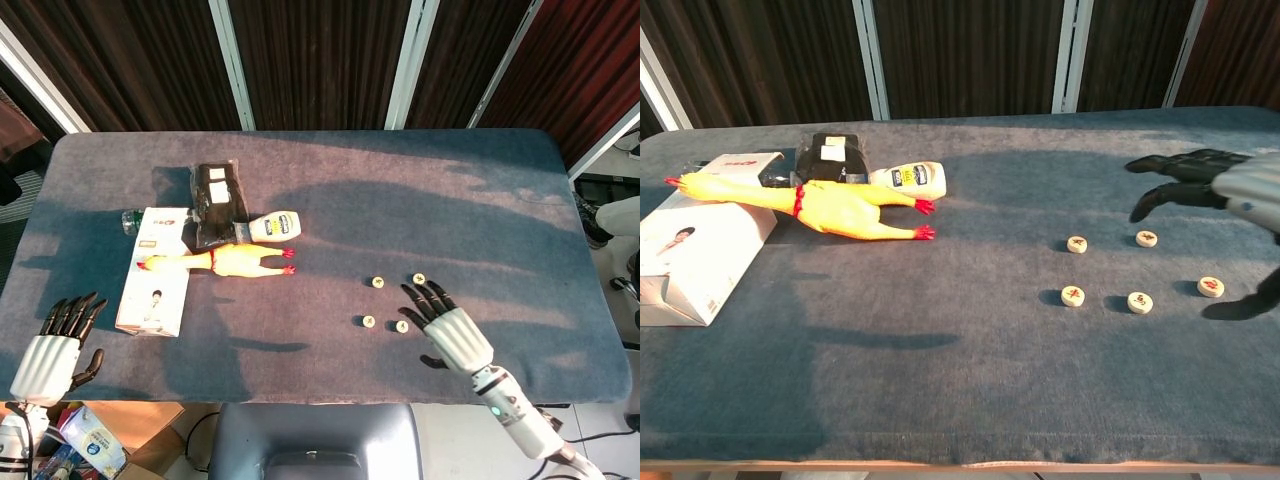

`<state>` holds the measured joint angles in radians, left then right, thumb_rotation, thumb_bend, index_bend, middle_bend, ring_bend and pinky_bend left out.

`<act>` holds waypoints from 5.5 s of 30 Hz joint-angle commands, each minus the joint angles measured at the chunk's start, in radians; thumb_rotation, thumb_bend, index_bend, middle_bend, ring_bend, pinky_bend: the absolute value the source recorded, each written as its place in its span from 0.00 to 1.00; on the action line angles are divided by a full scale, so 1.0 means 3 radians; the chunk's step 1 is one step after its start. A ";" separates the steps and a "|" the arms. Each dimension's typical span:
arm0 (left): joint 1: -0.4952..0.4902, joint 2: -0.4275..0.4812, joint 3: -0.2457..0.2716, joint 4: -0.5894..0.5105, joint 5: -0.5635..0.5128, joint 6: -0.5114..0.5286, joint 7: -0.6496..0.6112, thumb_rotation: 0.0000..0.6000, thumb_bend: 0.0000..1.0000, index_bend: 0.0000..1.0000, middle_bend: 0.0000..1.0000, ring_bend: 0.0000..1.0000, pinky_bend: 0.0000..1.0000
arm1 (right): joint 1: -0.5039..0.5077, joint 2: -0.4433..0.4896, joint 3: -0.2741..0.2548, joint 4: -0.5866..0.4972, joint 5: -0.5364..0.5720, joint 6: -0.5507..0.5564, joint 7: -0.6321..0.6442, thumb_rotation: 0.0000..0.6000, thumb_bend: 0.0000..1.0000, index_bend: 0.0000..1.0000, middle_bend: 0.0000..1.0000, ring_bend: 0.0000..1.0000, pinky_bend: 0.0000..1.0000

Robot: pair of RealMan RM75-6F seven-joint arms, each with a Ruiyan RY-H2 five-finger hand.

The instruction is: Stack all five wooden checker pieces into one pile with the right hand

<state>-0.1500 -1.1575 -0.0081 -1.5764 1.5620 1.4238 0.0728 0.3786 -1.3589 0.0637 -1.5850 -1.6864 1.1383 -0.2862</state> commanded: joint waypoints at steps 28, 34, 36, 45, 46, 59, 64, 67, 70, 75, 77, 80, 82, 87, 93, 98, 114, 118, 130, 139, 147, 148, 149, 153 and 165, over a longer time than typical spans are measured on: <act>-0.0001 0.0041 0.0040 -0.0037 -0.0026 -0.0030 0.0027 1.00 0.48 0.00 0.00 0.00 0.00 | 0.0675 -0.0880 0.0190 0.0831 0.0786 -0.0687 -0.0483 1.00 0.43 0.54 0.00 0.00 0.00; 0.0006 0.0053 0.0045 -0.0038 -0.0016 -0.0013 0.0013 1.00 0.48 0.00 0.00 0.00 0.00 | 0.0729 -0.0956 0.0166 0.0919 0.0839 -0.0696 -0.0493 1.00 0.48 0.55 0.00 0.00 0.00; 0.0006 0.0056 0.0044 -0.0037 -0.0020 -0.0014 0.0005 1.00 0.48 0.00 0.00 0.00 0.00 | 0.0738 -0.0969 0.0161 0.0936 0.0855 -0.0692 -0.0504 1.00 0.48 0.55 0.00 0.00 0.00; 0.0013 0.0066 0.0048 -0.0040 -0.0004 0.0008 -0.0016 1.00 0.48 0.00 0.00 0.00 0.00 | 0.0771 -0.0999 0.0122 0.0960 0.0935 -0.0696 -0.0514 1.00 0.48 0.54 0.00 0.00 0.00; 0.0012 0.0066 0.0048 -0.0040 -0.0004 0.0007 -0.0018 1.00 0.48 0.00 0.00 0.00 0.00 | 0.0774 -0.1001 0.0118 0.0961 0.0945 -0.0697 -0.0508 1.00 0.48 0.54 0.00 0.00 0.00; 0.0016 0.0082 0.0051 -0.0041 0.0005 0.0018 -0.0052 1.00 0.48 0.00 0.00 0.00 0.00 | 0.0819 -0.1060 0.0089 0.1009 0.1035 -0.0698 -0.0542 1.00 0.48 0.59 0.01 0.00 0.00; 0.0018 0.0084 0.0054 -0.0036 0.0018 0.0027 -0.0055 1.00 0.48 0.00 0.00 0.00 0.00 | 0.0807 -0.1039 0.0077 0.0981 0.1020 -0.0622 -0.0538 1.00 0.48 0.62 0.02 0.00 0.00; 0.0018 0.0086 0.0054 -0.0036 0.0011 0.0023 -0.0057 1.00 0.48 0.00 0.00 0.00 0.00 | 0.0757 -0.0925 0.0048 0.0867 0.0940 -0.0486 -0.0489 1.00 0.49 0.63 0.03 0.00 0.00; 0.0021 0.0088 0.0051 -0.0039 0.0007 0.0027 -0.0063 1.00 0.48 0.00 0.00 0.00 0.00 | 0.0664 -0.0724 -0.0028 0.0713 0.0806 -0.0301 -0.0410 1.00 0.48 0.63 0.03 0.00 0.00; 0.0024 0.0085 0.0055 -0.0043 0.0014 0.0033 -0.0050 1.00 0.48 0.00 0.00 0.00 0.00 | 0.0536 -0.0474 -0.0156 0.0652 0.0679 -0.0143 -0.0286 1.00 0.48 0.63 0.03 0.00 0.00; 0.0022 0.0080 0.0057 -0.0044 0.0013 0.0025 -0.0037 1.00 0.48 0.00 0.00 0.00 0.00 | 0.0500 -0.0436 -0.0205 0.0716 0.0655 -0.0132 -0.0244 1.00 0.48 0.63 0.03 0.00 0.00; 0.0013 0.0073 0.0056 -0.0044 0.0006 0.0004 -0.0027 1.00 0.48 0.00 0.00 0.00 0.00 | 0.0480 -0.0451 -0.0237 0.0830 0.0667 -0.0174 -0.0178 1.00 0.48 0.63 0.03 0.00 0.00; 0.0011 0.0068 0.0057 -0.0045 0.0004 -0.0002 -0.0021 1.00 0.48 0.00 0.00 0.00 0.00 | 0.0481 -0.0480 -0.0240 0.0900 0.0678 -0.0206 -0.0143 1.00 0.49 0.63 0.03 0.00 0.00; 0.0006 0.0062 0.0055 -0.0041 0.0000 -0.0009 -0.0011 1.00 0.48 0.00 0.00 0.00 0.00 | 0.0499 -0.0570 -0.0234 0.1030 0.0685 -0.0270 -0.0102 1.00 0.48 0.63 0.03 0.00 0.00; 0.0010 0.0071 0.0052 -0.0040 -0.0004 0.0000 -0.0032 1.00 0.48 0.00 0.00 0.00 0.00 | 0.0505 -0.0618 -0.0225 0.1054 0.0667 -0.0271 -0.0074 1.00 0.48 0.62 0.03 0.00 0.00; 0.0018 0.0082 0.0057 -0.0042 0.0010 0.0018 -0.0052 1.00 0.48 0.00 0.00 0.00 0.00 | 0.0494 -0.0618 -0.0228 0.1033 0.0642 -0.0247 -0.0084 1.00 0.48 0.62 0.03 0.00 0.00; 0.0026 0.0095 0.0063 -0.0048 0.0017 0.0028 -0.0069 1.00 0.48 0.00 0.00 0.00 0.00 | 0.0497 -0.0643 -0.0216 0.1010 0.0671 -0.0295 -0.0152 1.00 0.48 0.56 0.03 0.00 0.00; 0.0023 0.0106 0.0071 -0.0051 0.0028 0.0020 -0.0094 1.00 0.48 0.00 0.00 0.00 0.00 | 0.0497 -0.0645 -0.0211 0.1004 0.0683 -0.0305 -0.0181 1.00 0.48 0.52 0.03 0.00 0.00; 0.0036 0.0114 0.0069 -0.0054 0.0035 0.0048 -0.0114 1.00 0.48 0.00 0.00 0.00 0.00 | 0.0411 -0.0508 -0.0215 0.0942 0.0651 -0.0151 -0.0126 1.00 0.49 0.48 0.03 0.00 0.00; 0.0035 0.0110 0.0077 -0.0058 0.0048 0.0042 -0.0105 1.00 0.48 0.00 0.00 0.00 0.00 | 0.0346 -0.0461 -0.0202 0.1267 0.0829 -0.0278 0.0046 1.00 0.48 0.48 0.03 0.00 0.00; 0.0029 0.0099 0.0071 -0.0056 0.0029 0.0024 -0.0074 1.00 0.48 0.00 0.00 0.00 0.00 | 0.0322 -0.0547 -0.0232 0.1553 0.0816 -0.0336 0.0243 1.00 0.48 0.50 0.03 0.00 0.00; 0.0029 0.0098 0.0071 -0.0056 0.0029 0.0023 -0.0072 1.00 0.48 0.00 0.00 0.00 0.00 | 0.0319 -0.0553 -0.0236 0.1568 0.0804 -0.0330 0.0256 1.00 0.48 0.50 0.03 0.00 0.00; 0.0030 0.0098 0.0072 -0.0057 0.0030 0.0024 -0.0071 1.00 0.48 0.00 0.00 0.00 0.00 | 0.0317 -0.0558 -0.0242 0.1582 0.0790 -0.0325 0.0278 1.00 0.48 0.50 0.03 0.00 0.00; 0.0031 0.0097 0.0071 -0.0057 0.0029 0.0026 -0.0070 1.00 0.48 0.00 0.00 0.00 0.00 | 0.0310 -0.0572 -0.0250 0.1612 0.0768 -0.0323 0.0318 1.00 0.48 0.51 0.03 0.00 0.00; 0.0035 0.0104 0.0072 -0.0054 0.0038 0.0038 -0.0085 1.00 0.48 0.00 0.00 0.00 0.00 | 0.0269 -0.0550 -0.0263 0.1574 0.0701 -0.0249 0.0361 1.00 0.48 0.51 0.03 0.00 0.00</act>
<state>-0.1394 -1.1264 0.0136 -1.5925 1.5735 1.4351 0.0474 0.4594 -1.5241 -0.0151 -1.1125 -1.4762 1.0637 -0.1779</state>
